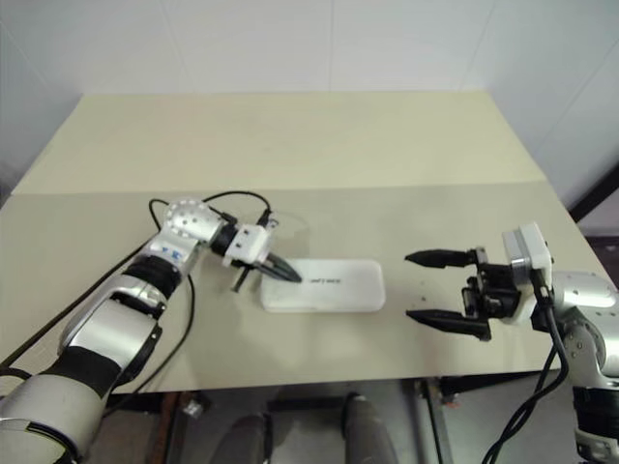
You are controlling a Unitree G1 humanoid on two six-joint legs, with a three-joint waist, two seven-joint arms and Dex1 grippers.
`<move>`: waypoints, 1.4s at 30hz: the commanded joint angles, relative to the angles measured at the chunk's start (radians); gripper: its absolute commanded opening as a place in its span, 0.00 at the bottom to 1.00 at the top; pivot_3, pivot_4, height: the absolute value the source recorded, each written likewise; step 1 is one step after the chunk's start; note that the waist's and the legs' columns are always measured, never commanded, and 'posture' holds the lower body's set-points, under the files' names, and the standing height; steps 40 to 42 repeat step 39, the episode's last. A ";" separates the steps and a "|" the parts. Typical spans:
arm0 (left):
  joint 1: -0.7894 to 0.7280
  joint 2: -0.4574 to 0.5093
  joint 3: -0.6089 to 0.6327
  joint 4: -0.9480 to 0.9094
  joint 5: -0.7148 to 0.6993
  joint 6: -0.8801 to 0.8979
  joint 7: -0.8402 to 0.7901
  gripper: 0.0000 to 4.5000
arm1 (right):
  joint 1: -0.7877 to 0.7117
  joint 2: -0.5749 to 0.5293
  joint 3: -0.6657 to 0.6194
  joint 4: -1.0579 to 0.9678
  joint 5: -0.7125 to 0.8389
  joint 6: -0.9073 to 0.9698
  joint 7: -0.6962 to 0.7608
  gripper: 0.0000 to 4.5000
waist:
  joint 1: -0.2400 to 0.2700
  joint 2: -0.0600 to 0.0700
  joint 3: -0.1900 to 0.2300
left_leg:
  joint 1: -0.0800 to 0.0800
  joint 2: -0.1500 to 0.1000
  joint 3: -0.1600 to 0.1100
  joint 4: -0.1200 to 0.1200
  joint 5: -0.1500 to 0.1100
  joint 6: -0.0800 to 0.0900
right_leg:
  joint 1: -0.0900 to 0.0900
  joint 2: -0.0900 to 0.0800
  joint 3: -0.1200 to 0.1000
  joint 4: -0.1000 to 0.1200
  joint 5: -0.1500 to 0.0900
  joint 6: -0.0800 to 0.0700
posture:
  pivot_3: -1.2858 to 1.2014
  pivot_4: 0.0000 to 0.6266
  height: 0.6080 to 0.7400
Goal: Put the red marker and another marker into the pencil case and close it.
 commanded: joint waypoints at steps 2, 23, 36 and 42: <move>0.015 -0.020 0.147 -0.063 -0.122 0.107 -0.107 0.00 | -0.036 -0.002 0.008 0.030 -0.017 -0.019 0.013 1.00 | -0.002 0.000 0.000 | -0.001 0.000 0.000 0.000 0.000 0.000 | -0.001 0.000 0.000 0.000 0.000 0.000 | 0.52 0.24 1.00; 0.336 0.208 0.416 -0.613 -0.354 0.640 -0.077 0.57 | -0.140 -0.043 0.038 0.156 -0.078 -0.040 0.058 1.00 | -0.013 0.001 0.001 | 0.001 0.001 0.000 -0.005 0.000 0.001 | -0.004 0.001 0.000 0.003 0.006 0.014 | 0.52 0.24 1.00; 0.410 0.270 0.511 -0.711 -0.360 0.681 -0.011 0.98 | -0.077 -0.010 0.022 0.047 -0.057 -0.026 -0.014 1.00 | -0.011 0.001 0.001 | 0.001 0.001 0.000 -0.005 0.000 0.000 | -0.003 0.000 0.000 0.002 0.004 0.010 | 0.52 0.24 1.00; 0.376 0.231 0.530 -0.687 -0.351 0.633 0.022 0.98 | -0.070 0.003 0.011 0.033 -0.046 -0.027 -0.034 1.00 | -0.011 0.001 0.001 | 0.000 0.001 0.000 -0.005 0.000 0.000 | -0.003 0.000 0.000 0.002 0.004 0.010 | 0.52 0.24 1.00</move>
